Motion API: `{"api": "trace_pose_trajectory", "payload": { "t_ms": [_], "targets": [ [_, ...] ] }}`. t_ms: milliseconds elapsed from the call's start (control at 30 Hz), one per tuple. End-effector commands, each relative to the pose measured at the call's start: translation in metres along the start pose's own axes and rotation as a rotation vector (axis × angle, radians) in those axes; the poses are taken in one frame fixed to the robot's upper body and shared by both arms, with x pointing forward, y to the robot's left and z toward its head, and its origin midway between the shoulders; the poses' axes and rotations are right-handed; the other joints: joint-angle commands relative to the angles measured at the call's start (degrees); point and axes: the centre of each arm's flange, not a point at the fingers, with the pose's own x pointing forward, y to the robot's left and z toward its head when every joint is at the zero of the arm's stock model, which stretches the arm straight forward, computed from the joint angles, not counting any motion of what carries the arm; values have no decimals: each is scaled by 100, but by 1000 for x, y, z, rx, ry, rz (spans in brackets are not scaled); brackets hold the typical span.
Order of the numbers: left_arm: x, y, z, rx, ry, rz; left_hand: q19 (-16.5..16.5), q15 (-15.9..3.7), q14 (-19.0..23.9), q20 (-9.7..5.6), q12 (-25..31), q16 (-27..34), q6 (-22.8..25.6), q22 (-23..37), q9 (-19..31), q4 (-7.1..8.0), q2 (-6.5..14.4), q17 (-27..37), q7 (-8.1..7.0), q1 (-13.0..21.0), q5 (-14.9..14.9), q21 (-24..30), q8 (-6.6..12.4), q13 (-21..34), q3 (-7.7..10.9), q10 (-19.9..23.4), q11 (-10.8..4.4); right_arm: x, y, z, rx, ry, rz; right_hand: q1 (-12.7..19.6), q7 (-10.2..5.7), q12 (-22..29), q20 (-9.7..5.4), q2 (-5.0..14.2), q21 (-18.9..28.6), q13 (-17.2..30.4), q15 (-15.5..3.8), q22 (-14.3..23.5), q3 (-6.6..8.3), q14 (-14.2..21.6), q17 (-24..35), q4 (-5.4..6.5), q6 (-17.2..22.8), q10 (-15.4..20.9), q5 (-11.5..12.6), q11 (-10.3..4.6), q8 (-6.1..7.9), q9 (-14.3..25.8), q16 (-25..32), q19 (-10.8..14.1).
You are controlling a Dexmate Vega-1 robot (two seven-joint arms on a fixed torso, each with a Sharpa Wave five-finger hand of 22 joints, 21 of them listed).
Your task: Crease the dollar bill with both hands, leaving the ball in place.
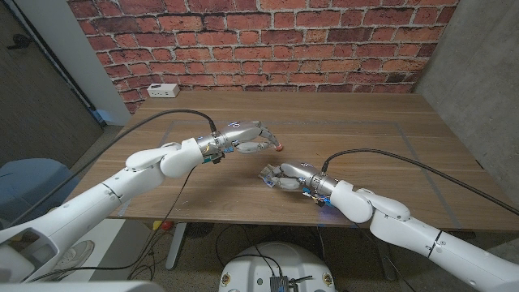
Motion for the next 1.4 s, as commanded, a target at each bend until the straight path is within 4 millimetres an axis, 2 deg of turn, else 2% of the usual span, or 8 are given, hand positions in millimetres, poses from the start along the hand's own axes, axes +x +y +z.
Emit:
{"api": "trace_pose_trajectory", "payload": {
  "t_ms": [33,200,500,800,967,1067,1133,1400],
  "targets": [
    [-16,1,-8,-105,35,122,-24,17,-58,36,9,21,-92,0,7,58,76,15,19,52,6,-28,-7,16,-8,-13,26,-12,-30,16,74,-86,-218,92,-112,-35,-19,-1,-40,19,-35,-34,2,-119,90,-61,-188,-189,-27,-105,-16,17,57,-62],
    [-24,0,-13,-176,54,168,-45,35,-86,57,15,30,-142,1,4,84,90,24,9,57,9,-34,2,20,-24,-23,38,-15,-38,18,124,-101,-287,103,-173,-26,10,13,-70,24,-46,-29,-12,-203,168,-41,-284,-294,-40,-275,9,20,87,-151],
    [-47,-1,-33,-428,100,408,-124,119,-421,116,-61,20,-672,7,-15,251,-51,78,-63,-84,-31,-55,-22,42,-304,-417,109,-19,-52,10,262,-98,-450,90,-173,-45,21,-41,-145,27,-20,-30,-76,-515,257,-38,-424,-517,-50,-193,8,20,43,-360],
    [-61,0,-51,-590,101,572,-365,212,-1247,116,-180,-112,-2217,4,-109,230,-291,-40,-658,-420,-198,-177,-60,-131,-752,-1544,77,-23,-70,-8,407,-91,-586,-108,-161,-75,156,-356,-243,25,59,-50,-323,-953,200,-155,-1052,-1049,-38,-117,-54,15,-136,-639],
    [-67,-1,-58,-659,95,618,-476,258,-1547,92,-201,-139,-2598,-2,-138,230,-325,-73,-727,-526,-251,-244,-31,-215,-850,-1942,60,-27,-79,-18,487,-98,-655,-246,-161,-67,172,-461,-260,24,143,-56,-407,-1033,157,-153,-1279,-1197,-23,-79,-56,13,-181,-703],
    [-71,-2,-63,-701,92,647,-636,253,-1826,-19,-190,-179,-2784,-10,-154,233,-344,-99,-817,-591,-281,-326,-30,-274,-903,-2119,-3,-28,-85,-25,533,-100,-697,-346,-145,-56,212,-591,-263,23,182,-60,-485,-1085,124,-171,-1381,-1271,-11,-39,-42,10,-207,-724],
    [-72,-1,-66,-725,84,652,-741,203,-2076,-119,-191,-189,-3005,-20,-173,254,-302,-128,-867,-645,-307,-394,-28,-352,-926,-2341,-237,-29,-89,-30,569,-105,-722,-400,-147,-48,220,-649,-263,23,207,-62,-526,-1093,113,-172,-1424,-1289,-7,-23,-38,8,-210,-729],
    [-80,5,-77,-753,67,678,-1019,91,-2841,-456,-189,-199,-3503,-35,-204,562,-85,-160,-840,-865,-369,-582,-26,-594,-983,-2909,-265,-35,-114,-46,577,-79,-832,-644,-2,1,-62,-704,-237,21,254,-64,-635,-1129,78,-101,-1399,-1292,33,39,35,8,-212,-683]
  ]
}}
